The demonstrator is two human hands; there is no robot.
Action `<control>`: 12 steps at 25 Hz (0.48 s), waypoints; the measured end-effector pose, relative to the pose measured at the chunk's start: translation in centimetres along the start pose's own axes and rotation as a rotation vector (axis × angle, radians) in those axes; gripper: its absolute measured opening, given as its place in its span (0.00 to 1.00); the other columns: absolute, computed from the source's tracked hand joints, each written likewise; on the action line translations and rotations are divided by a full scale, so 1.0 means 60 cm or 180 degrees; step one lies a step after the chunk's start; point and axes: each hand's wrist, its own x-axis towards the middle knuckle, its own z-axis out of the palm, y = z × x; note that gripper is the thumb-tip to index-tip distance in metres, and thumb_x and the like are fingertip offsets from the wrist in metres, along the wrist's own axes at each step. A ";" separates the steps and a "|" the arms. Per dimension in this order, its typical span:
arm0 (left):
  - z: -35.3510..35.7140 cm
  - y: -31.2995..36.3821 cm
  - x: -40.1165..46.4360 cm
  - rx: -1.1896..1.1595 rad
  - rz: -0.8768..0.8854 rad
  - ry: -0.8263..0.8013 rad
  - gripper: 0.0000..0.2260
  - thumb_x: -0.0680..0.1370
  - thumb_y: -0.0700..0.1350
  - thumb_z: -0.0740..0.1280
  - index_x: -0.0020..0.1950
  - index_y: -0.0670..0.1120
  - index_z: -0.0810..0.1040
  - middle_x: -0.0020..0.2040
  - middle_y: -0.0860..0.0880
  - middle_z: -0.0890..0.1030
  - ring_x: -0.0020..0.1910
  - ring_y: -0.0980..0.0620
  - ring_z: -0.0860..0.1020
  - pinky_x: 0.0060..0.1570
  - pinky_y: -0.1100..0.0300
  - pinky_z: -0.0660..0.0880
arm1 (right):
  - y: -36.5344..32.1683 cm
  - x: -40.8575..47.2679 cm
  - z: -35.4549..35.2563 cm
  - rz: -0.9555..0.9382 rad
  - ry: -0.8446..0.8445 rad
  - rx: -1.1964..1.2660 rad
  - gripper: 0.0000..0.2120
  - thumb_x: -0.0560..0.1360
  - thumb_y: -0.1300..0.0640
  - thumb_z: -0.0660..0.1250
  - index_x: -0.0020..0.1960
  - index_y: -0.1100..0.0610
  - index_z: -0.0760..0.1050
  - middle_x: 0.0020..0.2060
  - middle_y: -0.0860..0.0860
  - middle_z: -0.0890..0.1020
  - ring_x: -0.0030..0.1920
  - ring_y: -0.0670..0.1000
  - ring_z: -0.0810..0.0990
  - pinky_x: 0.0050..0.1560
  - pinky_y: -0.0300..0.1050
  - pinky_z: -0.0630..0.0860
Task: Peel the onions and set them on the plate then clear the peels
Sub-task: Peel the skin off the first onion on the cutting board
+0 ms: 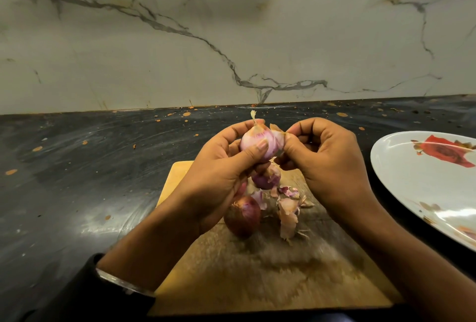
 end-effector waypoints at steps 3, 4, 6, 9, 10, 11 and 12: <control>-0.004 0.003 0.001 -0.0145 0.0048 0.0085 0.22 0.71 0.38 0.68 0.66 0.43 0.75 0.55 0.41 0.84 0.53 0.48 0.83 0.53 0.58 0.81 | 0.002 0.004 -0.006 0.0184 0.0127 0.0053 0.03 0.76 0.59 0.72 0.45 0.58 0.79 0.34 0.55 0.84 0.33 0.49 0.86 0.36 0.44 0.83; -0.005 0.004 0.001 -0.0152 0.0060 0.0101 0.22 0.71 0.38 0.68 0.66 0.43 0.75 0.56 0.40 0.83 0.54 0.47 0.83 0.55 0.56 0.80 | 0.003 0.008 -0.010 0.0295 0.0146 0.0065 0.04 0.77 0.58 0.71 0.46 0.58 0.79 0.34 0.55 0.84 0.34 0.49 0.86 0.37 0.46 0.83; -0.002 0.003 0.000 -0.0109 0.0049 0.0096 0.23 0.70 0.38 0.68 0.66 0.44 0.76 0.58 0.40 0.83 0.55 0.47 0.82 0.58 0.54 0.79 | 0.006 0.013 -0.014 0.0458 0.0079 0.0059 0.04 0.76 0.58 0.72 0.46 0.58 0.78 0.33 0.54 0.84 0.34 0.51 0.86 0.39 0.50 0.84; 0.003 -0.002 -0.003 -0.0112 0.0030 0.0089 0.24 0.70 0.39 0.68 0.67 0.43 0.75 0.59 0.40 0.82 0.57 0.46 0.81 0.56 0.56 0.80 | 0.004 0.007 -0.009 0.0373 -0.0063 -0.0057 0.03 0.76 0.58 0.72 0.47 0.55 0.79 0.34 0.53 0.83 0.33 0.51 0.85 0.37 0.48 0.84; 0.002 -0.002 -0.003 -0.0143 0.0019 0.0123 0.24 0.70 0.39 0.68 0.67 0.43 0.75 0.60 0.40 0.82 0.59 0.45 0.81 0.56 0.56 0.80 | 0.004 0.005 -0.008 0.0271 -0.0093 -0.0157 0.03 0.76 0.57 0.72 0.49 0.53 0.80 0.34 0.52 0.83 0.33 0.50 0.85 0.36 0.45 0.83; 0.000 -0.001 -0.002 -0.0185 0.0007 0.0171 0.24 0.70 0.40 0.68 0.66 0.43 0.75 0.60 0.40 0.82 0.61 0.44 0.80 0.56 0.56 0.80 | 0.005 0.004 -0.009 0.0177 -0.0118 -0.0252 0.04 0.77 0.57 0.71 0.51 0.52 0.81 0.33 0.51 0.83 0.33 0.49 0.84 0.35 0.42 0.81; -0.002 0.000 0.000 -0.0223 0.0003 0.0218 0.23 0.70 0.40 0.69 0.66 0.43 0.75 0.61 0.39 0.81 0.62 0.42 0.79 0.56 0.56 0.80 | 0.005 0.005 -0.010 0.0120 -0.0131 -0.0332 0.04 0.77 0.58 0.70 0.50 0.51 0.82 0.32 0.50 0.82 0.32 0.47 0.84 0.34 0.40 0.79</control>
